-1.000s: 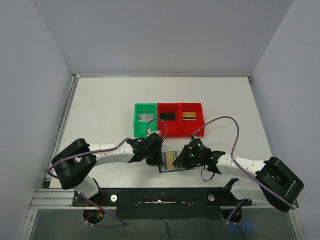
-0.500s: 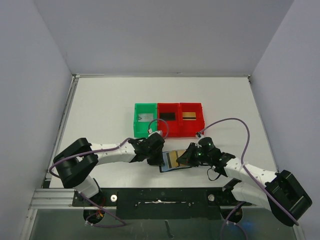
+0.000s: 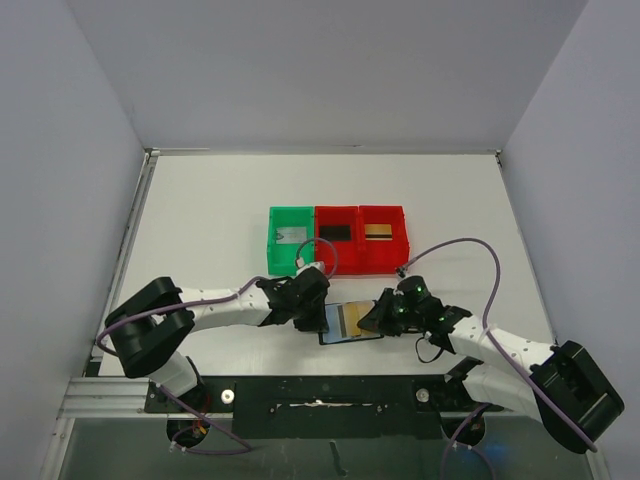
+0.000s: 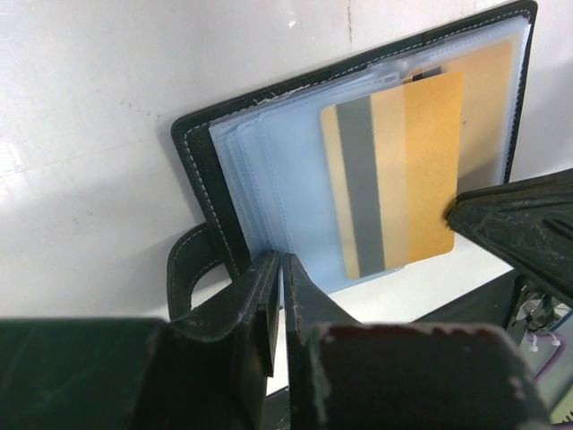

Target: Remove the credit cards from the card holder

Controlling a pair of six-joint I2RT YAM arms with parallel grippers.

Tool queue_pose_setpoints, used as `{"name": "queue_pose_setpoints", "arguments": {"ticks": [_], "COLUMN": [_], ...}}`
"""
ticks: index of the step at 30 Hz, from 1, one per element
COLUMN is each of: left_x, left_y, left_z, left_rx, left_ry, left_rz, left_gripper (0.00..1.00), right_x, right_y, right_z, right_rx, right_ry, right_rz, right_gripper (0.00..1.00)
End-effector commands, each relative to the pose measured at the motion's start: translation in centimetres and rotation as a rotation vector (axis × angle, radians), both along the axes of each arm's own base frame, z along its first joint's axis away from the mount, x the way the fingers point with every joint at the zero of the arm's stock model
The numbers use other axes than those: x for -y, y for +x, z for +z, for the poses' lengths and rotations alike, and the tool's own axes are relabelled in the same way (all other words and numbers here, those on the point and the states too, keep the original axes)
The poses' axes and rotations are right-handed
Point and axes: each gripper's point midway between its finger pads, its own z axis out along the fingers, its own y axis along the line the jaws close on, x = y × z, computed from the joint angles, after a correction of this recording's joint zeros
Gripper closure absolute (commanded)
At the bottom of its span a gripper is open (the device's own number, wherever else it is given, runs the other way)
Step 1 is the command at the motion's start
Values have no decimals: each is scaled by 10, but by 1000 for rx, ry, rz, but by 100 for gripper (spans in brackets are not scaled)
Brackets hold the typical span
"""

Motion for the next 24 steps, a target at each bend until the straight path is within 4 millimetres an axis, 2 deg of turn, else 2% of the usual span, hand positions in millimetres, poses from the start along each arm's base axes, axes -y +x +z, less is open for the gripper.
{"name": "queue_pose_setpoints", "arguments": {"ticks": [1,5,8,13,18,21,24], "left_x": [-12,-5,7,37,53,52,42], "left_y": [3,11,18,20,21,19,18], "left_z": [9,31,52,79,63,42,21], "left_rx": [49,93,134,169,126,85,53], "left_ry": [34,-7,-67,-227,-230,-187,-109], "left_rz": [11,14,5,-60,-104,-131,-124], "left_gripper": [90,78,68,63,64,75,86], "right_x": [5,2,0,-2,-2,-2,-3], "right_y": [6,6,4,5,6,5,5], "right_z": [4,8,7,7,6,5,5], "right_rx": [26,42,36,35,34,29,34], "right_ry": [12,43,43,51,49,51,56], "right_rz": [-64,-54,-39,-36,-38,-35,-28], "right_gripper": [100,100,100,100,100,100,100]}}
